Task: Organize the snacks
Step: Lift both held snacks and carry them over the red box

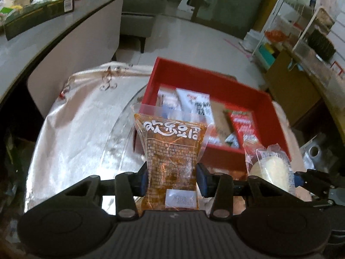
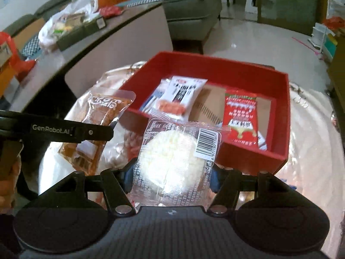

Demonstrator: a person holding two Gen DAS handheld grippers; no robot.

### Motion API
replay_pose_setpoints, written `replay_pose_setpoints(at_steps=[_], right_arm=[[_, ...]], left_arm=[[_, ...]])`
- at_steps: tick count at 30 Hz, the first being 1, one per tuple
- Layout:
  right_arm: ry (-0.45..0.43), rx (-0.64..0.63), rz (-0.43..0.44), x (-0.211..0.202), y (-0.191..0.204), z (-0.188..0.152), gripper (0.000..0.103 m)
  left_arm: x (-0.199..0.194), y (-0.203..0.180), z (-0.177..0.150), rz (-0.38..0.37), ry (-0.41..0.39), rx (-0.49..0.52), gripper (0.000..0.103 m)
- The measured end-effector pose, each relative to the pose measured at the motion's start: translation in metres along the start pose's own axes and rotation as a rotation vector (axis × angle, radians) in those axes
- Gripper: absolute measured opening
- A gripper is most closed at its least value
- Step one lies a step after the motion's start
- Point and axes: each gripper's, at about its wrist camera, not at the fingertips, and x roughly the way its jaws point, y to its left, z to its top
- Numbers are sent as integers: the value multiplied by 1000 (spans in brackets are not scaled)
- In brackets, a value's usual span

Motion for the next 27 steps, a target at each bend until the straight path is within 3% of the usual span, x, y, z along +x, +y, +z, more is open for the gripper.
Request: replay_pose_setpoints(at_steps=[16, 27], right_arm=[[-173, 51, -23, -23, -28, 55, 70], [-214, 52, -43, -22, -44, 78, 70]], left_arm=[[-1, -40, 61, -20, -164, 31, 37], [10, -56, 77, 18, -218, 74, 37]])
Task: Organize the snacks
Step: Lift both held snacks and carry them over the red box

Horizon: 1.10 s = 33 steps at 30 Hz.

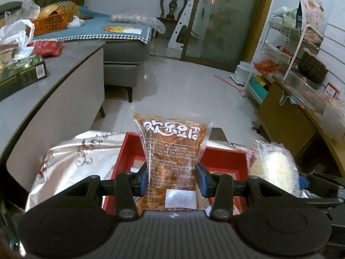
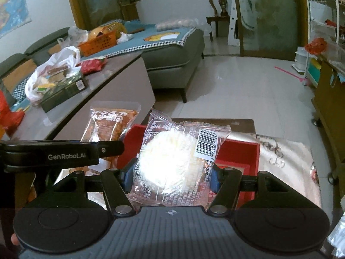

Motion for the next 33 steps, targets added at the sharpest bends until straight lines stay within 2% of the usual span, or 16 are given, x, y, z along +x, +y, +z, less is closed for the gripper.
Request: replay_pose_setpoints(at_steps=[19, 33], right_arm=[[-33, 10, -23, 6, -11, 12, 70], [-27, 13, -37, 17, -16, 18, 70]], left_arm=[[16, -8, 18, 72, -64, 43, 38], [32, -12, 22, 91, -59, 66, 38]])
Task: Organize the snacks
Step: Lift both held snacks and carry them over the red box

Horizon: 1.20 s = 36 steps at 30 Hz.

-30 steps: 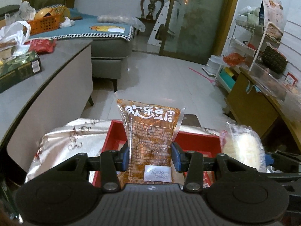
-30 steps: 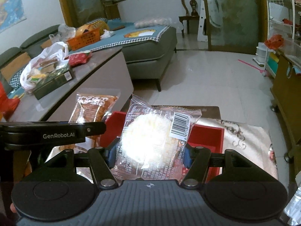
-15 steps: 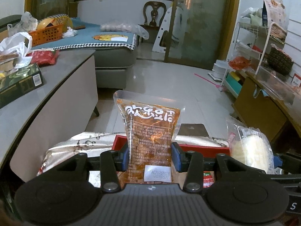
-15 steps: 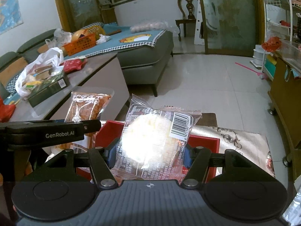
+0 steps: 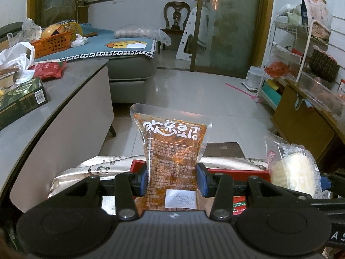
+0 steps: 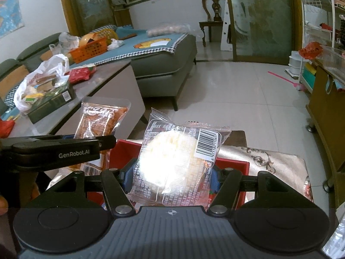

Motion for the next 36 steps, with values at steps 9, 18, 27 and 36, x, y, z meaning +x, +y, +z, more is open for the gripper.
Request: replay_pose_setpoints(at_steps=[9, 18, 27, 36], right_arm=[[14, 8, -13, 6, -3, -1, 70], [34, 10, -24, 14, -2, 0, 70], [60, 8, -33, 24, -4, -1, 70], [88, 6, -38, 33, -1, -2, 70]], left_arm=[[12, -3, 0, 7, 13, 14, 38], [20, -4, -3, 16, 31, 21, 38], [31, -6, -4, 28, 53, 26, 38], [39, -6, -9, 36, 73, 32, 38]])
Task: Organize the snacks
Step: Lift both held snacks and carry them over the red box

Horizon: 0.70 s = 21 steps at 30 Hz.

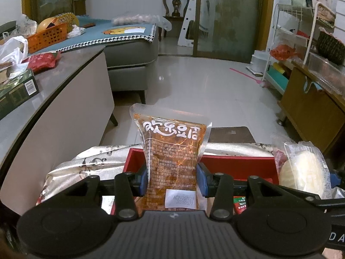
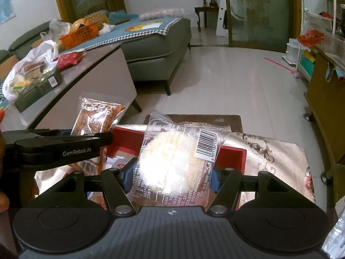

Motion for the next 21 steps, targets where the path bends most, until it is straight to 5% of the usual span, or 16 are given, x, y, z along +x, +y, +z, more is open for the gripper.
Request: replay_pose_setpoints(at_steps=[21], right_arm=[[93, -10, -23, 28, 0, -15, 70]], left_arm=[[17, -3, -14, 16, 56, 27, 38]])
